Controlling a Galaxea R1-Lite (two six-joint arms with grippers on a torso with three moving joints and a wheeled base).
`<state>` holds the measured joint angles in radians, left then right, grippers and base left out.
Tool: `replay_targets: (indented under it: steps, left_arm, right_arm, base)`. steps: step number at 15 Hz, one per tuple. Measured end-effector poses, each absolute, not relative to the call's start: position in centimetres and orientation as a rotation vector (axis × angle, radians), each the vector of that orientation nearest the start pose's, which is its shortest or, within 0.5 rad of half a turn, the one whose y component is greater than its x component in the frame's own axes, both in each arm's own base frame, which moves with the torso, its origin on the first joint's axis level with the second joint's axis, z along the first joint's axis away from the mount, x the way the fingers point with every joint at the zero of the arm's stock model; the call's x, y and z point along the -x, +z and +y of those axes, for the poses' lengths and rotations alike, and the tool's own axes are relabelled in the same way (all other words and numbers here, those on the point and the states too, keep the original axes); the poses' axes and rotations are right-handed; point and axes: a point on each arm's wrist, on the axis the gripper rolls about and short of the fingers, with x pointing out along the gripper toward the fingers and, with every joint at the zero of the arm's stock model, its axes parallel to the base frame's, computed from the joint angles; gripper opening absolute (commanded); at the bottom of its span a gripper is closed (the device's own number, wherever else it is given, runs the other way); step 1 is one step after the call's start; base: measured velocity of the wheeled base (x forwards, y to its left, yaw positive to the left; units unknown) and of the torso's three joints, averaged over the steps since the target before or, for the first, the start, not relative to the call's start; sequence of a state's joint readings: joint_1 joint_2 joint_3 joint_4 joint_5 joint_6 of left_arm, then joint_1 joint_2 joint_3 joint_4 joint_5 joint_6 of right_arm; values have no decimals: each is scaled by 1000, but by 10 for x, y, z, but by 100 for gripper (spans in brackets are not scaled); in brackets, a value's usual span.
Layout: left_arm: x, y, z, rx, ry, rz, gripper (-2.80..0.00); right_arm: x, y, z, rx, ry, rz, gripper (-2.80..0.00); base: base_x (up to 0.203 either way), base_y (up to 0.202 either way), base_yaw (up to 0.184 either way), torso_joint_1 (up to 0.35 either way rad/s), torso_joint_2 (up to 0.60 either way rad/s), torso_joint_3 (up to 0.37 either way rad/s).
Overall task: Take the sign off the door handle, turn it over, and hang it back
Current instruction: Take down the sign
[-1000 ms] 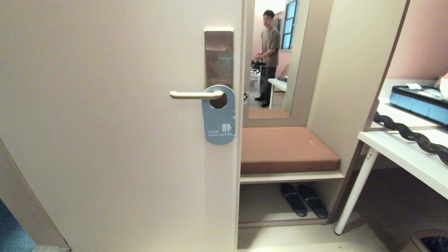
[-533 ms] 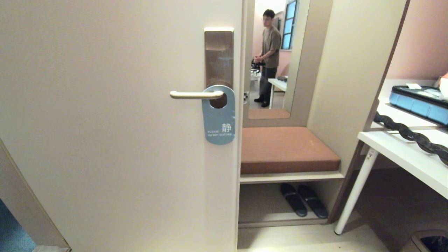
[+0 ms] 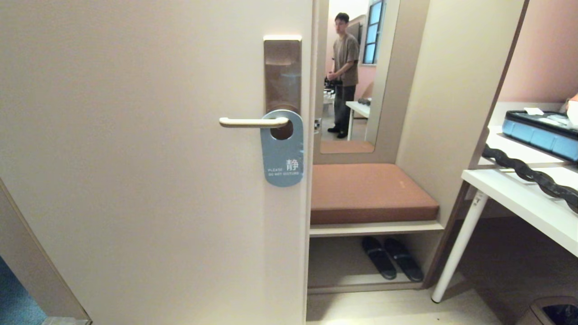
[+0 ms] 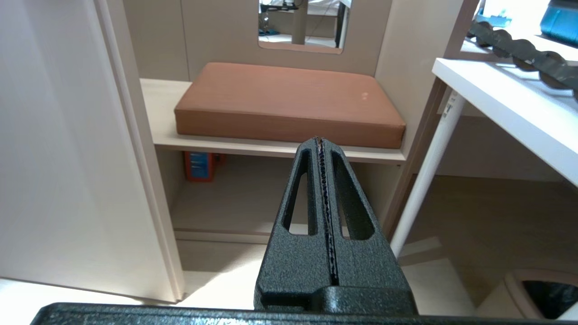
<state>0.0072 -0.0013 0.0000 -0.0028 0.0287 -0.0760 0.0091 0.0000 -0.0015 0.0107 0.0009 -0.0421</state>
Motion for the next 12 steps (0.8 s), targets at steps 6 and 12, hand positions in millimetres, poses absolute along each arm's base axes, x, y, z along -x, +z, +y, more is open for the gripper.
replay_targets:
  steps: [6, 12]
  left_arm:
    - [23, 76, 0, 76, 35, -5, -280]
    - [23, 76, 0, 76, 36, -5, -280]
  right_arm:
    - [34, 109, -1, 45, -24, -17, -280]
    - [14, 169, -5, 40, -172, 30, -280]
  base:
    - [0, 0, 0, 0, 0, 0]
    - [0, 0, 0, 0, 0, 0]
